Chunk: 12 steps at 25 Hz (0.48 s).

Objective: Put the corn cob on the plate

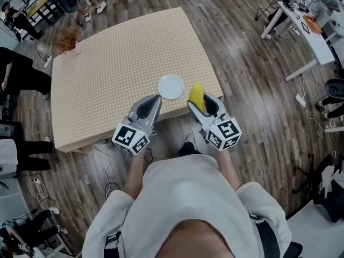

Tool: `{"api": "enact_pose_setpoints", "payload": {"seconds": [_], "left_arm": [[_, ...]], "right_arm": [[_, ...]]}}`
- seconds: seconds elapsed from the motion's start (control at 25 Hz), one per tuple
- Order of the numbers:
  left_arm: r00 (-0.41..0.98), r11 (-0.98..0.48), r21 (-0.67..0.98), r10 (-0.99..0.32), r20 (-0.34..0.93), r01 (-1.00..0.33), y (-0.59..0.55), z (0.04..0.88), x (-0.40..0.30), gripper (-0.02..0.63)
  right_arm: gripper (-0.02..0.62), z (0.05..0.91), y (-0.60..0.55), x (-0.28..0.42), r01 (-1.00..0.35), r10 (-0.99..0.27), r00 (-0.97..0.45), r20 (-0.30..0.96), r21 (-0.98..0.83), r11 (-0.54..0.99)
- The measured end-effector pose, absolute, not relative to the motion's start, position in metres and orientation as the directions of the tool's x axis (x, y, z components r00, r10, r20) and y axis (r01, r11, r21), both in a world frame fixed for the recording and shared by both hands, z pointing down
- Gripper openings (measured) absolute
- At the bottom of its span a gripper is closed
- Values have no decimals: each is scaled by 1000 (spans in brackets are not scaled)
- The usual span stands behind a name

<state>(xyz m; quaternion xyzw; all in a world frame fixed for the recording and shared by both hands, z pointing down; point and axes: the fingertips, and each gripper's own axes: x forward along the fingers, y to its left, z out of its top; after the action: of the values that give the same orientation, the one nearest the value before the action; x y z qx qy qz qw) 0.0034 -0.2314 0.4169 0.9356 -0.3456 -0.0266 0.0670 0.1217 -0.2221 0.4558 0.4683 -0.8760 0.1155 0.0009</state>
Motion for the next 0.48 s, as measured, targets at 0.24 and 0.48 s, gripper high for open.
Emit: {"api": "enact_pose_setpoints", "payload": {"seconds": [0.24,0.48], "left_arm": [[724,-716,147,-690,-1,-683,-264,416,12,8],[723,-713,161,-691,8,-682,-301,419,-7,8]], "right_arm": [[235,456,-264,131,-794,-794,-598,109,-210,570],[235,463,-299,113,-797,-795,-593,128,-232,557]]}}
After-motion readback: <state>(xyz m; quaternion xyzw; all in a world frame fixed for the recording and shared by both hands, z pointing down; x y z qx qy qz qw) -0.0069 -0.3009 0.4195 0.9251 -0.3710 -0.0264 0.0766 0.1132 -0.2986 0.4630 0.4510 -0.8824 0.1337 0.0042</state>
